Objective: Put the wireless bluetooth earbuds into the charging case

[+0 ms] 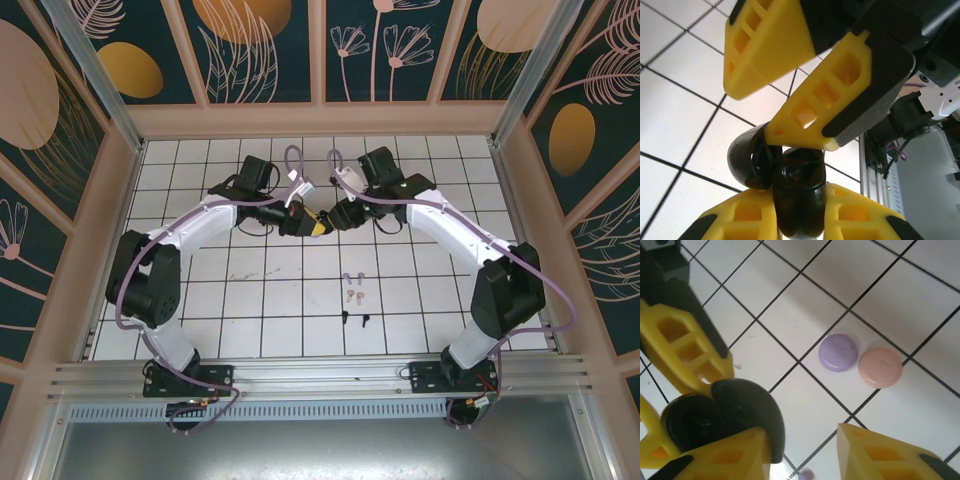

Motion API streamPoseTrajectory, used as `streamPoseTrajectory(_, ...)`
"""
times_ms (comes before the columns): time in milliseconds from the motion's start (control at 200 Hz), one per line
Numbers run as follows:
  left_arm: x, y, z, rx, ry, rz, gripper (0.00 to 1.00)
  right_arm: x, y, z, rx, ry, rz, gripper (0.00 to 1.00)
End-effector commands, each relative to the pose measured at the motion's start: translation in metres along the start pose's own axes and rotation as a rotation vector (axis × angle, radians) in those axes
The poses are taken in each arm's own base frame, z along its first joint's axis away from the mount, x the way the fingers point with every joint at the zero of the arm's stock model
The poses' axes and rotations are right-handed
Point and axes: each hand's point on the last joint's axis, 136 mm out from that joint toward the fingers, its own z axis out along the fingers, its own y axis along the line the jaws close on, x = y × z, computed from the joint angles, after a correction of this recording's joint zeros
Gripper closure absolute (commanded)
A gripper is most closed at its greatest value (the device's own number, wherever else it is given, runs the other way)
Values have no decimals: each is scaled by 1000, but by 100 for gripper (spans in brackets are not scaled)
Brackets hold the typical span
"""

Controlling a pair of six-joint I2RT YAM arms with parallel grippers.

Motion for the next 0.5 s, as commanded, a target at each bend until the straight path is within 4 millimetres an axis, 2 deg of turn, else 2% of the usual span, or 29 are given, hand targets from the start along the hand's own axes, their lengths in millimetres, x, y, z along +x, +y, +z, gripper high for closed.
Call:
streamPoseTrajectory(0,-27,-22,-7,-9,-102,101,100,-34,-5,-46,48,-179,34,53)
streamPoseTrajectory(120,-34,-18,-14,-84,-173,122,100,-22,-11,-71,92,-223,123,48)
streamPoseTrajectory(215,-41,-14,-21,-149,-251,127,100,-5,-12,-80,125,-228,227,47)
streamPoseTrajectory(310,-53,-12,-32,-225,-339,149,100,18,-11,-79,151,-210,340,48)
streamPoseTrajectory(325,-46,-8,-31,-238,-338,134,100,21,-12,-79,161,-210,361,48)
streamPoseTrajectory(440,-51,-6,-46,-322,-445,156,100,50,-9,-73,202,-199,491,48)
streamPoseTrajectory(495,-52,-8,-51,-338,-489,172,100,61,6,-65,193,-187,521,48)
